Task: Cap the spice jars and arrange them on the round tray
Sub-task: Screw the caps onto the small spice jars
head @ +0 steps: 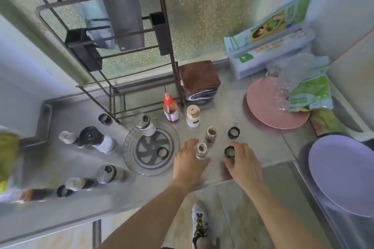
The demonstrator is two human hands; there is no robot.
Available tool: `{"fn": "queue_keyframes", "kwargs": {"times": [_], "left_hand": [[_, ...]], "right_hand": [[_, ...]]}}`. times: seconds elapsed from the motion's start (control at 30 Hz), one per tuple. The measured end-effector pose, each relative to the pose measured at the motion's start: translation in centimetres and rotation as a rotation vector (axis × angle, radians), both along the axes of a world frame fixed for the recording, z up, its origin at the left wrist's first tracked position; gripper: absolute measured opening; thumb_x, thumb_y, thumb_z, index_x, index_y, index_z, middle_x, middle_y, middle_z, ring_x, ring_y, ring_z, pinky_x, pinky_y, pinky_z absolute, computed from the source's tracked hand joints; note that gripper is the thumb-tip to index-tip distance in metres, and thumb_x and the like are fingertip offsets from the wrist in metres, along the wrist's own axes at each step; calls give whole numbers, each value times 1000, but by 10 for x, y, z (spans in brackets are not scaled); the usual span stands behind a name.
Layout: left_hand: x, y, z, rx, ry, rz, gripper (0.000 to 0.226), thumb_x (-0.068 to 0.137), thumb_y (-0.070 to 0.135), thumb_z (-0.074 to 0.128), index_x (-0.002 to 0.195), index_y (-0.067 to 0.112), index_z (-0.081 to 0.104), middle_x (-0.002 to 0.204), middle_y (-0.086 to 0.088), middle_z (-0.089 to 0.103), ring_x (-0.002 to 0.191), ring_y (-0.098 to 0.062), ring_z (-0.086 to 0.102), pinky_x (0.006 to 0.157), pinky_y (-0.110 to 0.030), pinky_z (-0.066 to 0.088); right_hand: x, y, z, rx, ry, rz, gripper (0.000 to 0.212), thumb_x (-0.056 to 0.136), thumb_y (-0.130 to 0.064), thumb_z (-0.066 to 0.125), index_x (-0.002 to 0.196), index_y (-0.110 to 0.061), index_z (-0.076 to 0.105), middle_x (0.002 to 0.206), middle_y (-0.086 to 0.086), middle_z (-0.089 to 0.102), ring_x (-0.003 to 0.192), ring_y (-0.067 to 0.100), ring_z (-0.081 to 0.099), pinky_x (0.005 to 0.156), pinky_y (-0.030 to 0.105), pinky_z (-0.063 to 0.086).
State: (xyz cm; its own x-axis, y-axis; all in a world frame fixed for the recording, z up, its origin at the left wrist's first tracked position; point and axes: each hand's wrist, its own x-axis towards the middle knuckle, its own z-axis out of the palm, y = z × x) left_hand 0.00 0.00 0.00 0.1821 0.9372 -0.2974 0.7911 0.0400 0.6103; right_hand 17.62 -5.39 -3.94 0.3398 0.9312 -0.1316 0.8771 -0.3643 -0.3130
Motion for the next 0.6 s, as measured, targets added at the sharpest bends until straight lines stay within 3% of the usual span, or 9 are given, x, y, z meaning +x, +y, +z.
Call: {"fn": "queue_keyframes", "kwargs": {"times": [0.1, 0.27, 0.37, 0.5, 0.6], "left_hand": [[6, 6, -11, 35, 8, 39, 50, 76, 30, 81, 118, 23, 56, 112, 0, 68, 103, -23, 64, 85, -32, 50], [10, 6, -19, 46, -4, 88, 28, 76, 22, 77, 101, 24, 64, 96, 3, 71, 90, -22, 66, 76, -35, 52], [8, 3, -15, 83, -64, 104, 26, 76, 23, 76, 99, 28, 67, 95, 8, 71, 88, -15, 66, 77, -32, 53], [1, -7, 7, 138, -164, 104, 30, 70, 17, 78, 98, 27, 71, 99, 9, 69, 89, -11, 64, 81, -27, 52], [-2, -16, 27, 163, -243, 100, 34, 66, 16, 78, 97, 30, 73, 99, 11, 68, 87, -6, 64, 80, -18, 48]], "right_hand": [[-4, 8, -6, 0, -26, 17, 49, 79, -25, 79, 123, -15, 59, 111, 10, 60, 96, 35, 62, 66, 44, 55], [-8, 8, -16, 50, 103, 12, 38, 75, -1, 75, 110, -9, 64, 105, 14, 60, 87, 40, 64, 69, 45, 53], [-9, 5, 3, 156, 314, -138, 37, 76, -5, 75, 108, -14, 60, 103, 6, 58, 79, 29, 67, 72, 43, 55], [-14, -7, 64, 350, 622, -218, 44, 83, -11, 73, 122, -30, 63, 101, -2, 57, 84, 12, 65, 77, 21, 56], [-22, -13, 110, 399, 929, -238, 30, 88, -5, 71, 107, -28, 68, 99, -6, 68, 86, 12, 68, 79, 24, 56]]}}
